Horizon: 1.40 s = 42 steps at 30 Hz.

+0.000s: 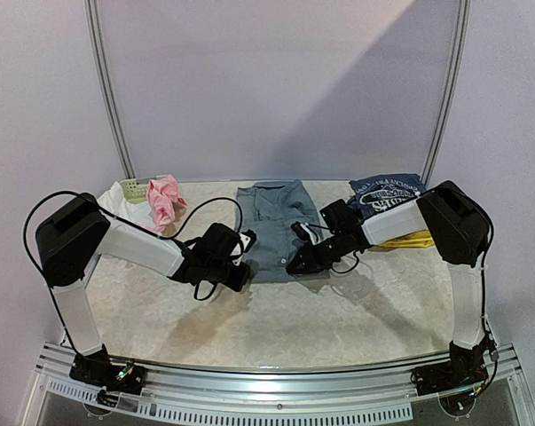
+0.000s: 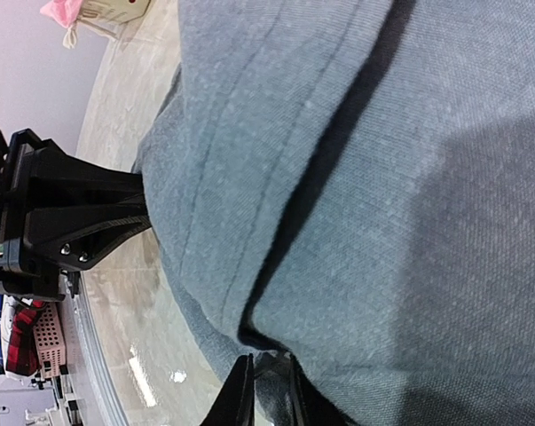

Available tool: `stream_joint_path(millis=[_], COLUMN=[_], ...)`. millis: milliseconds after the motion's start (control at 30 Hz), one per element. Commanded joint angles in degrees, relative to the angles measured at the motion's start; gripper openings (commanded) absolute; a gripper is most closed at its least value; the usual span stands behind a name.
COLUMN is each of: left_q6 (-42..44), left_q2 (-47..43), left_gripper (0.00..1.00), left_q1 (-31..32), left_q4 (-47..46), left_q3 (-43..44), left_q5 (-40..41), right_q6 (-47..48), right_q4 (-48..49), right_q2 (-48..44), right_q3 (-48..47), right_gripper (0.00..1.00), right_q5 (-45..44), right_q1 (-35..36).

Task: Fold and stack the mixed laundry pile
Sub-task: Smooth out the 2/3-rectangle-folded shirt at the center of the board.

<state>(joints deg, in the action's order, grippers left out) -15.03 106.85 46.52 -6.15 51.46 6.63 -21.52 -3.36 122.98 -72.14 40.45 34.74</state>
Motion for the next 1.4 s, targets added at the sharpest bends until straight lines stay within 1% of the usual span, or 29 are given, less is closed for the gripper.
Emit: stream_joint_path(millis=[0,133,333,500,567,700,833,967,1000,1133,1367], left_q6=[-1.2,-0.6,0.9,1.6,1.8,1.8,2.1,2.4,2.4,2.4,1.4], left_q2=[-0.3,-3.3,-7.3,-7.7,-6.7,-2.7,2.8,7.3,7.9,10.3,13.3], left_gripper=[0.13,0.13,0.13,0.14,0.14,0.15,0.15,0.14,0.14,0.14,0.14], left_q1=[-1.1,-0.8,0.5,1.5,1.6,1.6,1.6,1.3,1.2,0.7,-0.5], left_q4=[2.3,3.4,6.0,8.4,8.3,7.7,7.1,7.1,5.3,4.8,3.6], left_q3=[-2.0,-1.6,2.0,6.4,8.5,13.0,17.4,20.6,21.1,21.9,20.6], left_q5=[-0.3,-1.2,-2.9,-6.1,-8.3,-11.2,-13.6,-14.1,-14.1,-13.8,-14.3], right_q6=[0.6,-0.1,-1.6,-2.9,-3.4,-3.6,-3.8,-3.7,-3.7,-3.2,-2.9], right_q4=[-4.9,-5.6,-6.2,-5.1,-4.7,-5.2,-5.5,-5.5,-5.6,-6.6,-6.1], right_q2=[-0.1,-3.0,-7.7,-10.5,-10.7,-9.6,-6.6,-2.9,-2.1,2.2,4.3], right_q3=[4.1,4.2,2.9,1.7,0.8,-2.1,-5.3,-7.5,-8.1,-9.8,-9.2], right_gripper=[0.16,0.17,0.18,0.19,0.19,0.19,0.19,0.19,0.19,0.18,0.19], right_q5=[-3.9,-3.8,-4.3,-2.0,-1.0,-2.0,-2.5,-3.1,-3.2,-3.1,-1.8], right_q1=[-0.5,-0.5,0.6,1.3,1.3,1.3,0.6,-0.5,-0.7,-1.2,-1.7])
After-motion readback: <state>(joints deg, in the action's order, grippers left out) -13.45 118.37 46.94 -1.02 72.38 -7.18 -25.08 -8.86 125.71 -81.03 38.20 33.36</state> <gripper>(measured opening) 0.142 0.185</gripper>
